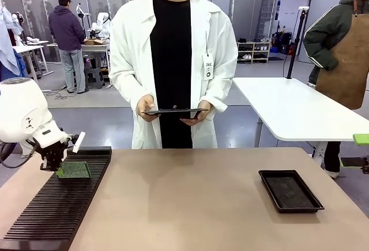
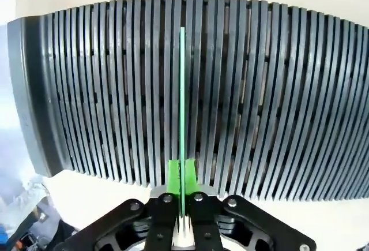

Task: Inspect the PCB.
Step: Pick up the Blank PCB and present it to the human.

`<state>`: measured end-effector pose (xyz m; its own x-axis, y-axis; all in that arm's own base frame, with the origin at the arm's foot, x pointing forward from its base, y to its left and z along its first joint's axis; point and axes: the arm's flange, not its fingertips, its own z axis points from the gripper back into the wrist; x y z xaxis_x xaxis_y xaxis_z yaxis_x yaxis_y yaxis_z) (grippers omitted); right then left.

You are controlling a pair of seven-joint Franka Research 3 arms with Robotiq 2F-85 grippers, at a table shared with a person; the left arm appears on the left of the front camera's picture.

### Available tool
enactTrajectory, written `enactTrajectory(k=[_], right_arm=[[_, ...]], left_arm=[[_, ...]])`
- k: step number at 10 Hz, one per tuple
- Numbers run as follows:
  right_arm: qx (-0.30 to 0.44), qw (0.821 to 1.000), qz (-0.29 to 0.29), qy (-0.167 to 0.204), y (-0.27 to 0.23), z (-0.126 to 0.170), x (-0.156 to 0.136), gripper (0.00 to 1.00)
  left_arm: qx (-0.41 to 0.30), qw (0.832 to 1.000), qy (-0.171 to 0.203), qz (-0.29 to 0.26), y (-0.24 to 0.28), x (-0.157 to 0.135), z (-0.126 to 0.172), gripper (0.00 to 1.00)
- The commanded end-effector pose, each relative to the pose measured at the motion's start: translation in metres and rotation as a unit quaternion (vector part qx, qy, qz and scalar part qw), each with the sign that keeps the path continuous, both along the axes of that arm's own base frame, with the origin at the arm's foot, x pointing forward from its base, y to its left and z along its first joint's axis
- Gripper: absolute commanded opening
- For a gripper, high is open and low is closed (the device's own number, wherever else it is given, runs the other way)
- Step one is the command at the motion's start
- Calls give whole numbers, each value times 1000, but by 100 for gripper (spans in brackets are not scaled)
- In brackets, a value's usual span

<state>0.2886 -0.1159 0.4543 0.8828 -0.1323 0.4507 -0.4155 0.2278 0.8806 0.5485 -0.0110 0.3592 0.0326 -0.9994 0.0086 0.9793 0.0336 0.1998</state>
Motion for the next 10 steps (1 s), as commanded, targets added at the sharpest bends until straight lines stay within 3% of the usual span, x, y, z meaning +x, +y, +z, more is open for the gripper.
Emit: enactTrajectory(k=[1, 3, 4, 5, 6, 7, 8, 10], right_arm=[[6, 1000, 0, -12, -1, 2, 2, 100], [6, 1000, 0, -12, -1, 2, 2, 100], [6, 1000, 0, -12, -1, 2, 2, 100], [6, 1000, 0, -12, -1, 2, 2, 100], [6, 1000, 0, -12, -1, 2, 2, 100], [6, 1000, 0, -12, -1, 2, 2, 100], [6, 1000, 0, -12, -1, 2, 2, 100], [6, 1000, 0, -12, -1, 2, 2, 100]], left_arm=[[-11, 1000, 24, -6, 8, -16, 5, 0], [-5, 1000, 13, 11, 9, -38, 29, 0], [-14, 1000, -13, 24, 10, -55, 48, 0], [-44, 998, -15, 50, 17, -67, 63, 0], [-86, 993, 12, 81, 26, -74, 69, 0], [-159, 979, 53, 118, 36, -76, 68, 0], [-237, 955, 93, 153, 43, -78, 58, 0], [-327, 907, 146, 222, 46, -79, 36, 0]])
